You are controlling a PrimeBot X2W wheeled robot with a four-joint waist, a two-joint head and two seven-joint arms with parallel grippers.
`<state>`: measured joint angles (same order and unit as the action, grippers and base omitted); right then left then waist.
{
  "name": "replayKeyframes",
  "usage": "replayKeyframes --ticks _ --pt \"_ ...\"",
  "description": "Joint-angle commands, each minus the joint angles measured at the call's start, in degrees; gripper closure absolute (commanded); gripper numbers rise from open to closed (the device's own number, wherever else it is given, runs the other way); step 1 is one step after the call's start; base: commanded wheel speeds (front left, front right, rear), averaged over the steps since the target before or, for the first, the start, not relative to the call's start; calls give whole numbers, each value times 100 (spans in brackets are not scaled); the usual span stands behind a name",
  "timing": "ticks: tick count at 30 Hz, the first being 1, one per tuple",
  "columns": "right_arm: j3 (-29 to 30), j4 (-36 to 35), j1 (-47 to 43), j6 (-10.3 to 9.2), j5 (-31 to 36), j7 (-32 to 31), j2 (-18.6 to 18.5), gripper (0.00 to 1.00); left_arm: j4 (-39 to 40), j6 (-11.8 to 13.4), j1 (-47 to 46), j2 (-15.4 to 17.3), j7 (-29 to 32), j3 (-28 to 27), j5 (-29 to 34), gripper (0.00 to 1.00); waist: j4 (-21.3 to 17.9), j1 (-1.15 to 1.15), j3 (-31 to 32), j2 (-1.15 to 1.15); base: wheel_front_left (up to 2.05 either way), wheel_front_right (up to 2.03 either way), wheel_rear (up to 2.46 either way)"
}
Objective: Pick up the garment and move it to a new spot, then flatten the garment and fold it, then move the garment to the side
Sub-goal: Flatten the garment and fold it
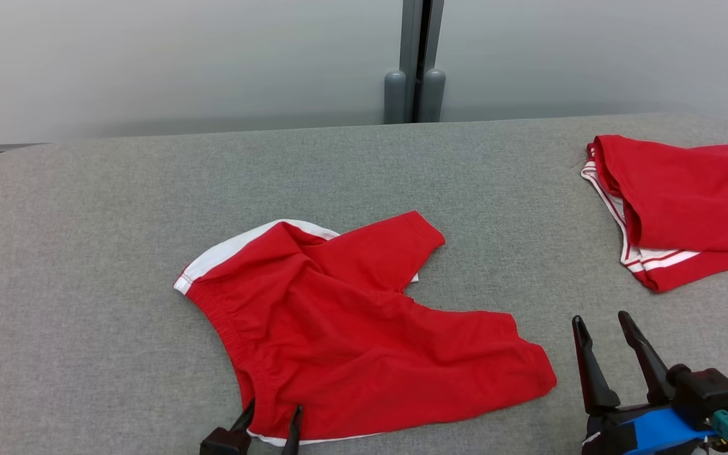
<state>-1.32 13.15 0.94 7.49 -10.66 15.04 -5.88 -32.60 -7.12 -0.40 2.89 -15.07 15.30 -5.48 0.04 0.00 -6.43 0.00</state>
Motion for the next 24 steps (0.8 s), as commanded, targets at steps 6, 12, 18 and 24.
replayKeyframes --ticks 6,12,18,24 --pt "56 55 -7 1 -53 17 0 0 -97 -50 -316 -1 -13 84 -263 100 60 0 0 0 0 0 0" --pt "135 148 -65 1 -69 16 28 0 283 -46 -278 9 -13 -154 -389 100 253 0 37 0 0 0 0" --pt "229 311 -89 1 -80 17 46 0 766 -35 36 102 -13 -526 -352 100 433 0 49 0 0 0 0" --pt "248 486 -3 1 -59 16 78 0 916 -35 290 125 -13 -785 -291 100 479 0 40 0 0 0 0"
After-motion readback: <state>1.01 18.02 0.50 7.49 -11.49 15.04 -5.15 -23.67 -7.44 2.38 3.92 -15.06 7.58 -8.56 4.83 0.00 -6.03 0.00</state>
